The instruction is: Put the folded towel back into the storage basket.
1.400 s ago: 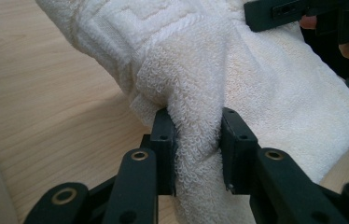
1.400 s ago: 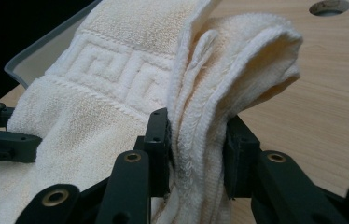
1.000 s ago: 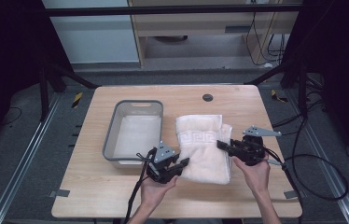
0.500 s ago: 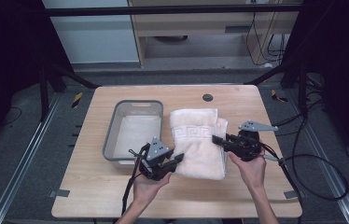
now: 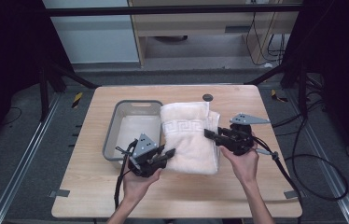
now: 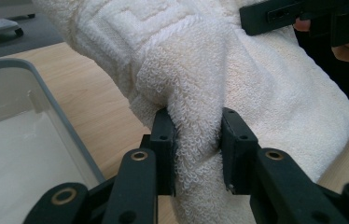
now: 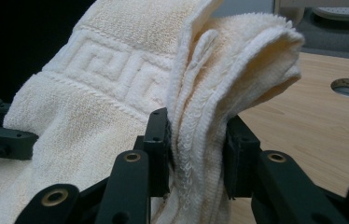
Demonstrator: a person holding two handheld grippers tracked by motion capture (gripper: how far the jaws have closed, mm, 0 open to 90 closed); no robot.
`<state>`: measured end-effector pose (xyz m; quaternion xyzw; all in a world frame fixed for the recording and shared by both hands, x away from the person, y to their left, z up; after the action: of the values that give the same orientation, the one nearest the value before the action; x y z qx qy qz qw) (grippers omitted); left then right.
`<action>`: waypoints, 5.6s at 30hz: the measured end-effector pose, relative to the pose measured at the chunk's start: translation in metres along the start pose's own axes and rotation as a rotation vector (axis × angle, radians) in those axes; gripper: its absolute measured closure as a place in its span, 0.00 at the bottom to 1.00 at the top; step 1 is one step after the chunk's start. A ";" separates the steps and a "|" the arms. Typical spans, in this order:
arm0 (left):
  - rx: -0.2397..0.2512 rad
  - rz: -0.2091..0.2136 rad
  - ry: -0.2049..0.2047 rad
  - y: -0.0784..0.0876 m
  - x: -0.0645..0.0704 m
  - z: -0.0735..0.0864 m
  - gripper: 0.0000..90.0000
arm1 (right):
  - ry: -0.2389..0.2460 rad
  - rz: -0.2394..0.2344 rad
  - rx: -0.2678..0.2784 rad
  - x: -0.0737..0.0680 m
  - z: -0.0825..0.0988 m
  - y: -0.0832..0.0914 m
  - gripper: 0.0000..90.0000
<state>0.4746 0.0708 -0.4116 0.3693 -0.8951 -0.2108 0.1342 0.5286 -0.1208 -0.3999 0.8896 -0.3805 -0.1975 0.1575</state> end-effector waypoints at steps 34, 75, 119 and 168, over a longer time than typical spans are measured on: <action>0.055 -0.071 0.043 0.040 -0.048 -0.015 0.77 | 0.071 -0.031 0.012 -0.037 -0.052 -0.043 0.75; 0.046 -0.161 0.135 0.077 -0.120 -0.008 0.77 | 0.093 -0.065 -0.019 -0.076 -0.082 -0.122 0.74; -0.051 -0.229 0.175 0.070 -0.166 0.022 0.77 | 0.029 -0.068 -0.042 -0.081 -0.057 -0.183 0.74; -0.231 -0.302 0.152 0.026 -0.181 0.068 0.75 | 0.072 0.056 -0.193 -0.069 -0.005 -0.219 0.70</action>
<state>0.5571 0.2359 -0.4743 0.4965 -0.7866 -0.3012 0.2098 0.6225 0.0755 -0.4740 0.8657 -0.3787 -0.1966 0.2616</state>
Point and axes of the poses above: each handheld gripper's, and its own axes: y roughly backward along the jaws, z roughly out of its underside, x roughly to its right, the point moved 8 cm from there along -y, roughly forward along the jaws, and after that the axes turned 2 degrees about -x, right-handed, at the moved point
